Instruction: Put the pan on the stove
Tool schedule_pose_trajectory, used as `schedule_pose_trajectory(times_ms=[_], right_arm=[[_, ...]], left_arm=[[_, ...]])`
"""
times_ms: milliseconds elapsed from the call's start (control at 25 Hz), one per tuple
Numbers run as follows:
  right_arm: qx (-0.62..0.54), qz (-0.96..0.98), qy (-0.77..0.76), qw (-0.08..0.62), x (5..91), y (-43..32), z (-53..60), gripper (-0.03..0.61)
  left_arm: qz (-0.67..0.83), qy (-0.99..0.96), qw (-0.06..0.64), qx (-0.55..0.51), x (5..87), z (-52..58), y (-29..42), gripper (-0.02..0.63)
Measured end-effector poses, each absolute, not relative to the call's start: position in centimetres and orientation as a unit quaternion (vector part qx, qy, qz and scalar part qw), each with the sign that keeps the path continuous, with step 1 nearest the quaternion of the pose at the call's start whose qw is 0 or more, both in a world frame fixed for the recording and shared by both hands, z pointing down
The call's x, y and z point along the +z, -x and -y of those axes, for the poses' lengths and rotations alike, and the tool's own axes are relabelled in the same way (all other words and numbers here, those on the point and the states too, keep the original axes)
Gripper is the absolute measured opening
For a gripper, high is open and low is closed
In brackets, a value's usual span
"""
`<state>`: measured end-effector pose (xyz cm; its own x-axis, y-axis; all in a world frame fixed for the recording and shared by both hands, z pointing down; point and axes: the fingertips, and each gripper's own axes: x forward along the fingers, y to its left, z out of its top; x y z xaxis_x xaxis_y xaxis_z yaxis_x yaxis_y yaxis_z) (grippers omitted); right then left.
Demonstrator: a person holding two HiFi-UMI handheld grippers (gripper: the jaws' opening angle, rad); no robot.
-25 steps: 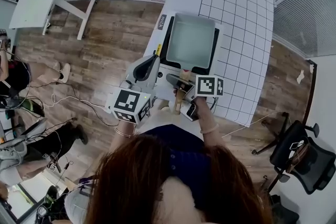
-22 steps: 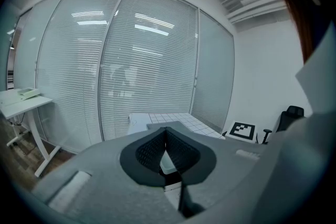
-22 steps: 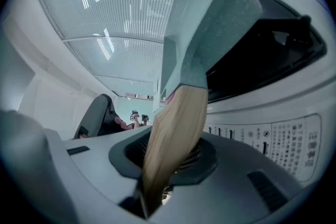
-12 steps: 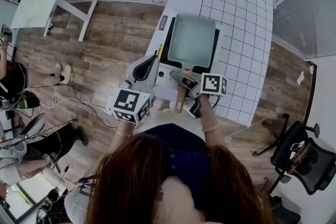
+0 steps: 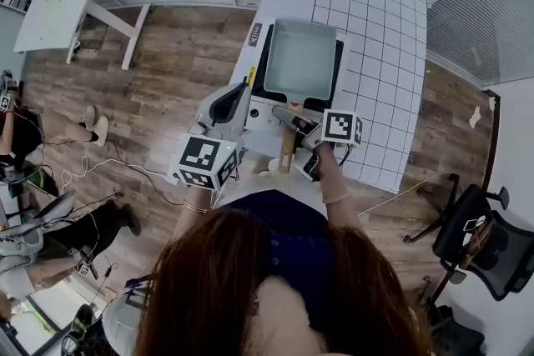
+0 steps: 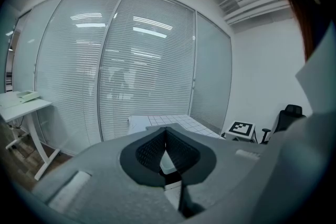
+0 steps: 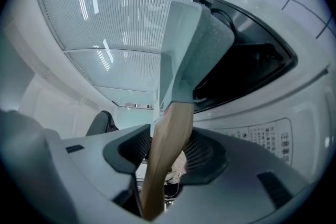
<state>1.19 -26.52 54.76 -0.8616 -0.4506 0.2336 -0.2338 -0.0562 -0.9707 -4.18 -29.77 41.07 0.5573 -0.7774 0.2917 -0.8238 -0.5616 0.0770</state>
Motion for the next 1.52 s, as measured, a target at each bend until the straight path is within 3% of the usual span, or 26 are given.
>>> schedule_pose_trajectory(times_ms=[280, 1520], right_arm=[[-0.685, -0.672, 0.261, 0.107, 54.4, -2.0, 26.6, 0.222], [-0.662, -0.661, 0.323, 0.141, 53.4, -4.7, 24.2, 0.222]], left_arm=[[0.454, -0.879, 0.095, 0.108, 40.5, 29.6, 4.3, 0.009], [0.424, -0.898, 0.082, 0.078, 39.0, 27.3, 3.8, 0.009]])
